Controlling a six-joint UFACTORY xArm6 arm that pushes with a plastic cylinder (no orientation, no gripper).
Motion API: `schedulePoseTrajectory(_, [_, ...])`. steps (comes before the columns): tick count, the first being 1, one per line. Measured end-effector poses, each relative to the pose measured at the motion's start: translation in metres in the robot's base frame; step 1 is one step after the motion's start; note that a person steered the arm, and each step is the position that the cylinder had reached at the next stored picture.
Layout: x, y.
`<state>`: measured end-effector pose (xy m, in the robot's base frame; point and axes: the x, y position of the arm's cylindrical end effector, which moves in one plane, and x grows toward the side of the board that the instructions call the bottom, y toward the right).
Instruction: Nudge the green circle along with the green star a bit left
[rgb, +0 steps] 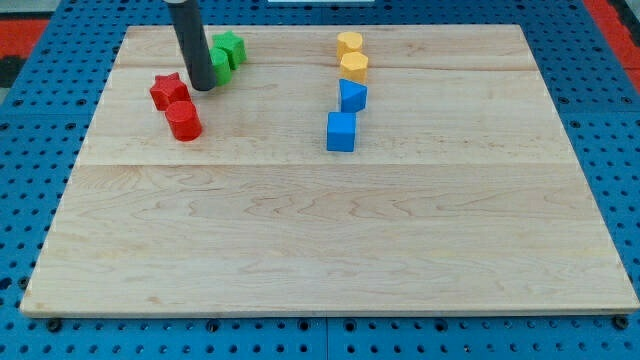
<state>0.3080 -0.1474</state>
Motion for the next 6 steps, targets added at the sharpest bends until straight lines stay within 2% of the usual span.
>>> schedulePoseTrajectory(1, [0.002,0.041])
schedulePoseTrajectory(2, [-0.014,0.059])
schedulePoseTrajectory(3, [-0.038,0.045])
schedulePoseTrajectory(4, [-0.038,0.04])
schedulePoseTrajectory(5, [-0.038,0.001])
schedulePoseTrajectory(6, [-0.038,-0.013])
